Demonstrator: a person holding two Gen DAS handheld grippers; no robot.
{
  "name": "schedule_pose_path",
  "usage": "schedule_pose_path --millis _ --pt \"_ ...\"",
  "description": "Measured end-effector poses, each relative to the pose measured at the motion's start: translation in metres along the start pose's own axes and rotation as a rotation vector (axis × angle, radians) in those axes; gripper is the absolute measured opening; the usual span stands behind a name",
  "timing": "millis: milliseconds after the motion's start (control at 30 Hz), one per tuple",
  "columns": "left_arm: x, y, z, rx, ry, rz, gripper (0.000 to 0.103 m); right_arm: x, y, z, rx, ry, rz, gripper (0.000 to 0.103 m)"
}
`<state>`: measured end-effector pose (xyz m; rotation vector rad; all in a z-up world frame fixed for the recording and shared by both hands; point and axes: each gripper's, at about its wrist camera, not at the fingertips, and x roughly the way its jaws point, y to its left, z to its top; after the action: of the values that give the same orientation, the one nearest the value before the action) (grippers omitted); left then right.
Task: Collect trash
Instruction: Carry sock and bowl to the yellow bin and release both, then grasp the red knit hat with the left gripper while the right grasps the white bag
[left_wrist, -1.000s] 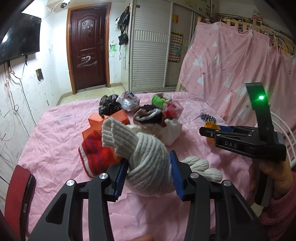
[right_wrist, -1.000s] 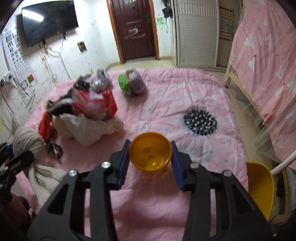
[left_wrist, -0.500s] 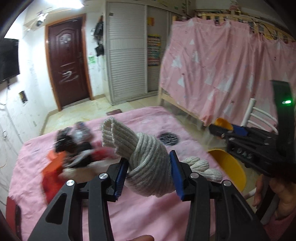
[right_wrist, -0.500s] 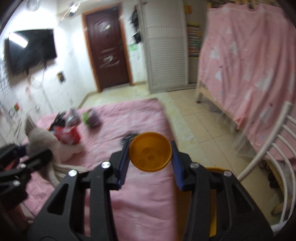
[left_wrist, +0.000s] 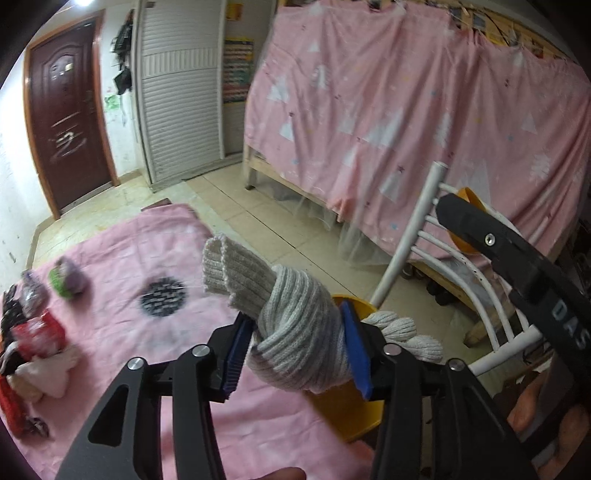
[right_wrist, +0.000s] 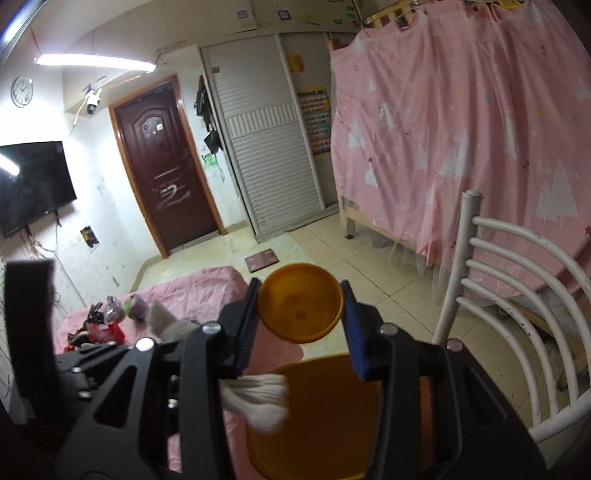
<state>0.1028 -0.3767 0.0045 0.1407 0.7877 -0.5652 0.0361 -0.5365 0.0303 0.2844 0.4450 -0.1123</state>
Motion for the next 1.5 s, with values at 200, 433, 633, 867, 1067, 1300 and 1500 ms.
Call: schedule_pose_path --millis 200,433,633,867,1067,1300,1500 --pt "0.010 -0.006 0.003 0.008 0.002 0.045 0.062 0.009 -0.010 -0.003 0.025 0.011 0.006 0.040" --pt "0.003 0.025 0.009 -0.067 0.011 0.093 0.063 0.027 -0.008 -0.012 0.015 0.072 0.016 0.072" --pt "-0.010 0.048 0.005 -0.112 0.011 0.117 0.063 0.027 0.004 -0.013 0.002 0.074 0.015 0.074" --pt "-0.038 0.085 -0.002 -0.167 -0.026 0.144 0.063 0.023 0.034 -0.008 -0.036 0.061 0.035 0.074" --pt "-0.066 0.124 -0.011 -0.224 -0.048 0.183 0.063 0.029 0.069 -0.009 -0.068 0.078 0.073 0.074" --pt "-0.102 0.176 -0.031 -0.298 -0.078 0.254 0.064 0.038 0.126 -0.014 -0.136 0.104 0.125 0.074" --pt "-0.125 0.220 -0.046 -0.360 -0.094 0.296 0.064 0.042 0.167 -0.022 -0.189 0.127 0.159 0.074"
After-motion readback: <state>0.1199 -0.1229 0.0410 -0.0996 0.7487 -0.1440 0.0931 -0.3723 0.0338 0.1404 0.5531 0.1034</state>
